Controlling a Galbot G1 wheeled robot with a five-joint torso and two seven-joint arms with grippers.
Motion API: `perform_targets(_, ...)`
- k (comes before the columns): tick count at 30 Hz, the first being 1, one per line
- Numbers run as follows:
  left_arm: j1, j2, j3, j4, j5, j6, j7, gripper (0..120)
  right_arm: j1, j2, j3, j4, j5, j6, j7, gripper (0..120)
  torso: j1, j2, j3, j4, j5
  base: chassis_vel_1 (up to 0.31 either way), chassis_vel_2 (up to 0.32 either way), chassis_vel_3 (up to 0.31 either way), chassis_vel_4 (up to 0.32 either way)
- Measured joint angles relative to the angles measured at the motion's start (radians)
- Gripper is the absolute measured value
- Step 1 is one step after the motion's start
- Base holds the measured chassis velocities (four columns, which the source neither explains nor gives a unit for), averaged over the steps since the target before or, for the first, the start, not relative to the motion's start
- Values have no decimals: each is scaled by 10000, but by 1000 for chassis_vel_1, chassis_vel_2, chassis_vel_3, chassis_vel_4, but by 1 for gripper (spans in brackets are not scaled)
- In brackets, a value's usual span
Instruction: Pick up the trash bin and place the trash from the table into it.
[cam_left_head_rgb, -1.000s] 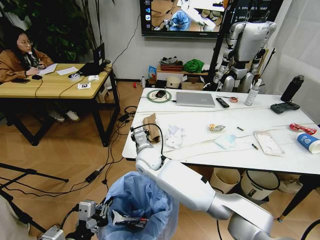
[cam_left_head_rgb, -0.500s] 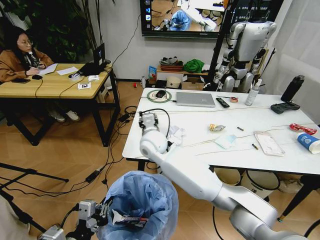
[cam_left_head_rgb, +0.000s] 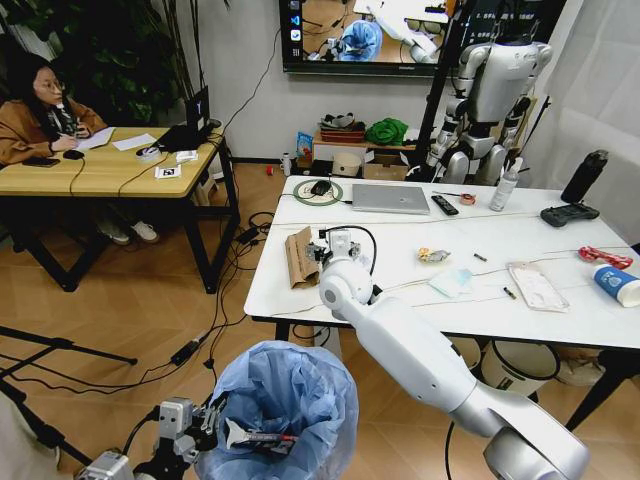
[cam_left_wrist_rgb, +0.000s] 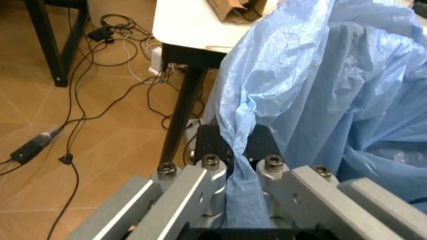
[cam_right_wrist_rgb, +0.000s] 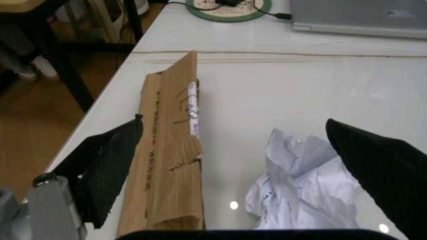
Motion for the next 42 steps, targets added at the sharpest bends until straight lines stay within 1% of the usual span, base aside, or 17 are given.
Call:
perform_targets(9, 56, -15, -56, -18, 4, 1, -4, 0, -80, 198, -72, -146, 95, 128, -237, 100, 0, 0, 0, 0, -4, 0, 0, 0, 0)
perform_targets(13, 52, -12, -73, -18, 4, 0, -5, 0, -137, 288, -75, -277, 87, 462, -598, 100, -2, 0, 0, 0, -3, 0, 0, 0, 0)
perform_targets(21, 63, -3, -103, -18, -25, -7, -5, 0, -268, 387, -53, -414, 142, 714, -903, 100, -2, 0, 0, 0, 1, 0, 0, 0, 0)
perform_targets(39, 65, -13, -109, -14, -39, -11, -5, 0, -495, 398, 147, -879, -234, 1022, -1587, 100, -1, 0, 0, 0, 0, 0, 0, 0, 0)
perform_targets(41, 70, -13, -109, -22, -39, -11, -5, 0, -508, 394, 147, -890, -242, 1022, -1592, 99, -1, 0, 0, 0, 0, 0, 0, 0, 0)
perform_targets(42, 80, -15, -108, -31, -39, -11, -5, 0, -526, 386, 149, -900, -246, 1022, -1612, 97, -1, 0, 0, 0, -1, 0, 0, 0, 0)
